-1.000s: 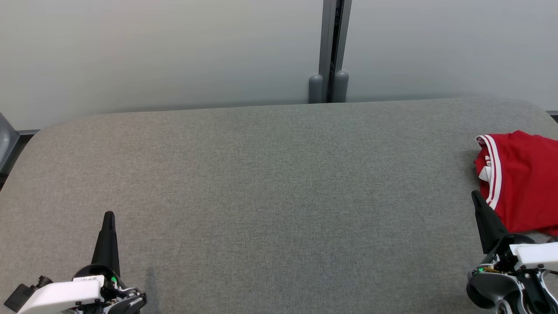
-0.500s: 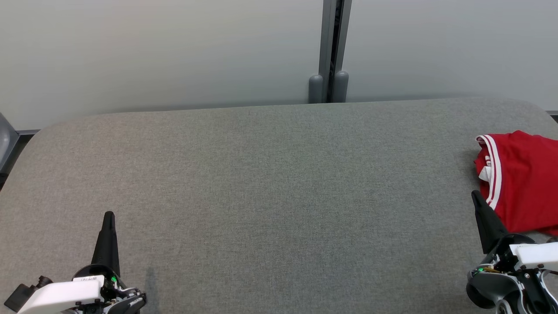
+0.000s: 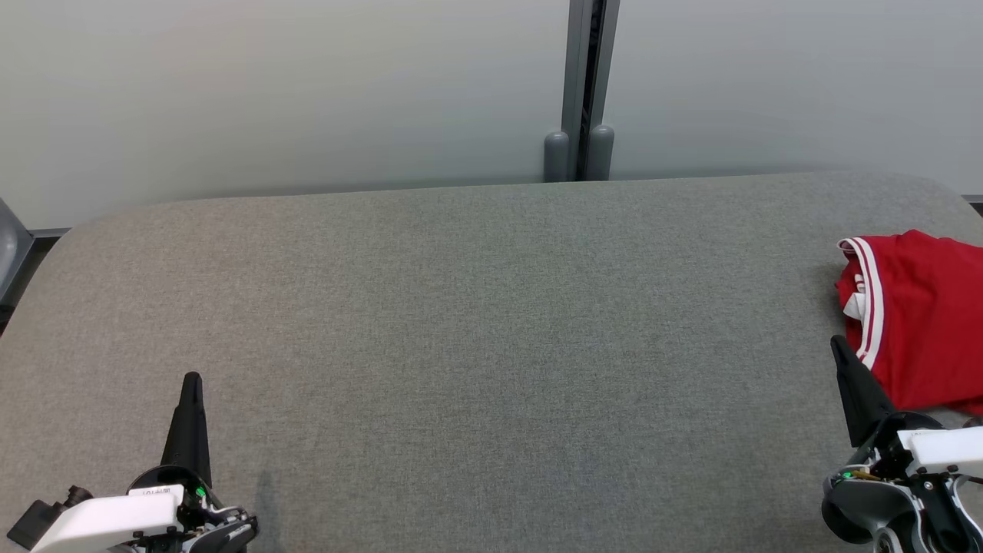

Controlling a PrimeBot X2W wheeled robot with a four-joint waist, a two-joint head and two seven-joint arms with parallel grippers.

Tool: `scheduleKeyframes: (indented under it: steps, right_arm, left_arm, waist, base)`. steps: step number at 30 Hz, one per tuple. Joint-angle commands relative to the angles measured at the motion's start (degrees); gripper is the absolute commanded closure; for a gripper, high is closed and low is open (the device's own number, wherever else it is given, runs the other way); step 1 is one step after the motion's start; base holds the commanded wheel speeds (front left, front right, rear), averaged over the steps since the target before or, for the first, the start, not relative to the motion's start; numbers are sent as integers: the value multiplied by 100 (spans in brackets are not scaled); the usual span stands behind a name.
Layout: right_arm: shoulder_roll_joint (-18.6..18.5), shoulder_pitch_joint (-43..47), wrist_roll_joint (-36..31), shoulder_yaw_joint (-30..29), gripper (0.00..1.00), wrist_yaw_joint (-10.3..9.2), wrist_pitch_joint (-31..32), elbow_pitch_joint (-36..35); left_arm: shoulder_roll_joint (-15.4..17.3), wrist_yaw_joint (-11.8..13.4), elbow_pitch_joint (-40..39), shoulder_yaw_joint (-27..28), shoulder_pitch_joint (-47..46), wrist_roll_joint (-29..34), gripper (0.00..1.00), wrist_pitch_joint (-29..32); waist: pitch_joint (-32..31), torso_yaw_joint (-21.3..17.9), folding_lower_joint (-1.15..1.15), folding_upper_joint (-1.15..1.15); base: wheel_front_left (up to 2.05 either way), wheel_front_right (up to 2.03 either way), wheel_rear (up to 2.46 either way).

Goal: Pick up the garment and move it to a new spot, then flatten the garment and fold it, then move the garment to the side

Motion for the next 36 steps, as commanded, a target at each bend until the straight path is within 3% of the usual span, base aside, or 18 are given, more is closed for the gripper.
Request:
scheduleKeyframes:
  steps: [1,36]
  right_arm:
    - [-27,-39,40,-15,100,3,9,-11]
    - [-28,-39,35,-14,100,3,8,-11]
  left_arm:
    - [10,-20,-1,31,-108,-4,100,23]
    - [9,-20,-2,33,-108,-1,100,26]
  waist:
    - [0,0,0,0]
    - [0,0,0,0]
  base:
    - [0,0,0]
    - [0,0,0]
